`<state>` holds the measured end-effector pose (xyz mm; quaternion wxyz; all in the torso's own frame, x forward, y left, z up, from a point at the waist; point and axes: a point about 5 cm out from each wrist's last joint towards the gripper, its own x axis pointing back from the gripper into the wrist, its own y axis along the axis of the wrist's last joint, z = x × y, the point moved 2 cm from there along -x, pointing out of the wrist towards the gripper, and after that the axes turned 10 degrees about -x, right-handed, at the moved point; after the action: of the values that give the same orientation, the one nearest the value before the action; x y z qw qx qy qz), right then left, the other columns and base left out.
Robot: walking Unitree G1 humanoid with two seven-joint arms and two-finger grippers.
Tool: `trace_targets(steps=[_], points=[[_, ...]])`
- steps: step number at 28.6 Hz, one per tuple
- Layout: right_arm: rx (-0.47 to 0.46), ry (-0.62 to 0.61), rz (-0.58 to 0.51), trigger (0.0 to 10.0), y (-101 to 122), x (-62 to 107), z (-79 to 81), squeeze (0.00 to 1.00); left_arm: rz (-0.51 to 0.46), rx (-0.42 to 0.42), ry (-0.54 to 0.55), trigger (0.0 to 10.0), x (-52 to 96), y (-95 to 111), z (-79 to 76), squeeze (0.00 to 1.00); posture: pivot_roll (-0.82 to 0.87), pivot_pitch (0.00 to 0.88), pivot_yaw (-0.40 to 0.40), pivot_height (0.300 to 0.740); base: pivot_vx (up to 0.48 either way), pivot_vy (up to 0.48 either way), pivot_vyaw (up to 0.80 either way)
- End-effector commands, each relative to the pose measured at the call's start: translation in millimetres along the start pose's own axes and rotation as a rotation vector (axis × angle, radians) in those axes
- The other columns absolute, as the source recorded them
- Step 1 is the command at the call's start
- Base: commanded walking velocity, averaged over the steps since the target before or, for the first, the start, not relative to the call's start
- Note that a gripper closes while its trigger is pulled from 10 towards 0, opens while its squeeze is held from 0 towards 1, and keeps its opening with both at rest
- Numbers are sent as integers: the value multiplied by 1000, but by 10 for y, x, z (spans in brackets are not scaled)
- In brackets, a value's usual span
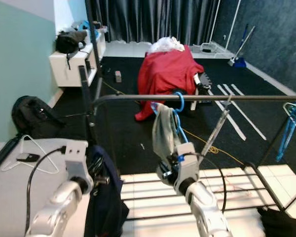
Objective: Hang hanger
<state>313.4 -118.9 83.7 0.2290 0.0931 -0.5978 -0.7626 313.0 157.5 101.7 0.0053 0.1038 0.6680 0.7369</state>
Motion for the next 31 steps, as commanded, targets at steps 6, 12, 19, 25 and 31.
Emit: trace_targets(steps=[6, 12, 19, 25, 31], points=[[-2, -7, 4, 10000, 7, 22, -48, 0, -5, 1, 3, 10000, -20, 36, -16, 0, -72, 17, -70, 740, 0, -334, 0], [2, -6, 2, 10000, 11, 33, -44, 0, 21, 24, 12, 10000, -28, 11, -8, 0, -74, 18, -68, 740, 0, -27, 0], [1, 5, -1, 10000, 15, 35, -27, 0, 22, -11, 18, 10000, -53, 30, 4, 0, -74, 17, -61, 740, 0, 446, 0], [-12, 35, -54, 10000, 71, 25, 53, 0, -8, -41, -20, 10000, -77, 78, -74, 0, -75, 15, -59, 740, 0, 0, 0], [37, 62, -133, 10000, 127, 81, 157, 0, -55, -34, -112, 10000, -39, 132, -183, 0, -80, 19, -57, 740, 0, 0, 0]])
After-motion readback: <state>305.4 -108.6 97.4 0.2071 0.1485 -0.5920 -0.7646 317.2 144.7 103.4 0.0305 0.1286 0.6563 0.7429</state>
